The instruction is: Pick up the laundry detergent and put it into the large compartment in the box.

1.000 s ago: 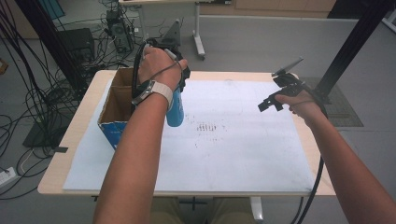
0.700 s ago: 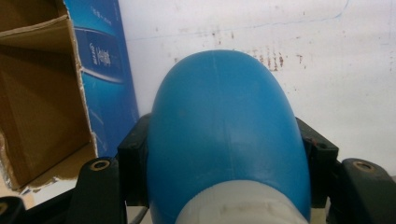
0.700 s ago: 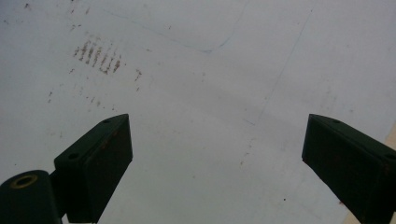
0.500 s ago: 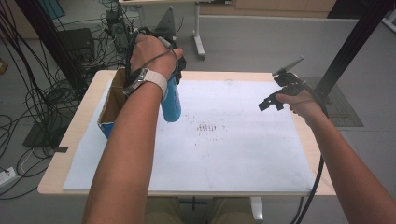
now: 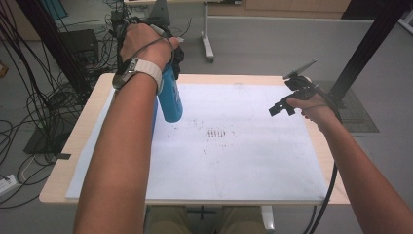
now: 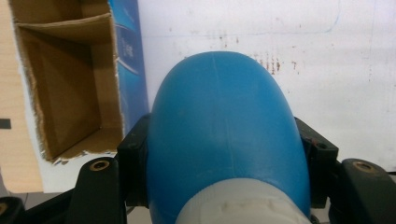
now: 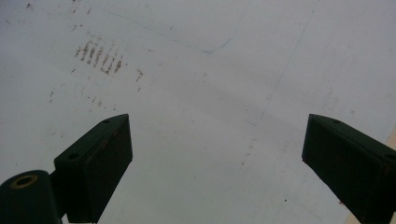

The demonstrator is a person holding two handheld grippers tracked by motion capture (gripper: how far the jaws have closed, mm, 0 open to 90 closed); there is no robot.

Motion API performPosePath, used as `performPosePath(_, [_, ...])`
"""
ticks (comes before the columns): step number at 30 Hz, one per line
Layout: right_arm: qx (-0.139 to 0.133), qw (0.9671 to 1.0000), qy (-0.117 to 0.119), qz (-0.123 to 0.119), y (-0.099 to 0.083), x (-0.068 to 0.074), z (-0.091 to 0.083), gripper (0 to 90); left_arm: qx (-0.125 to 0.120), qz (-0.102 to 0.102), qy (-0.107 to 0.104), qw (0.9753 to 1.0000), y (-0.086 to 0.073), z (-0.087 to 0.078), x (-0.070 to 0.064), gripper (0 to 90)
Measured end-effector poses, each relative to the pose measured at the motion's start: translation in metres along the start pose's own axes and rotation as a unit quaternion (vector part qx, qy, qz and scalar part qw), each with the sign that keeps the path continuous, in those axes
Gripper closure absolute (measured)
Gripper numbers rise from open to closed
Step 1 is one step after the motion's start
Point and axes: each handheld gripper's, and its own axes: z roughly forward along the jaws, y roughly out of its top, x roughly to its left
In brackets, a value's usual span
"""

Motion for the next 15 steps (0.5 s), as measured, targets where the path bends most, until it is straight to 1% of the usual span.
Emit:
performPosePath(8, [0.002, 1.0, 0.001, -0.005, 0.003, 0.003, 0.004, 8.4, -0.002, -0.012, 0.0, 0.9999, -0.001, -0.008, 0.011, 37.1])
performPosePath(15, [0.003, 1.0, 0.001, -0.004, 0.005, 0.004, 0.006, 8.5, -0.006, -0.023, 0.003, 0.9997, -0.001, -0.015, 0.02, 37.0])
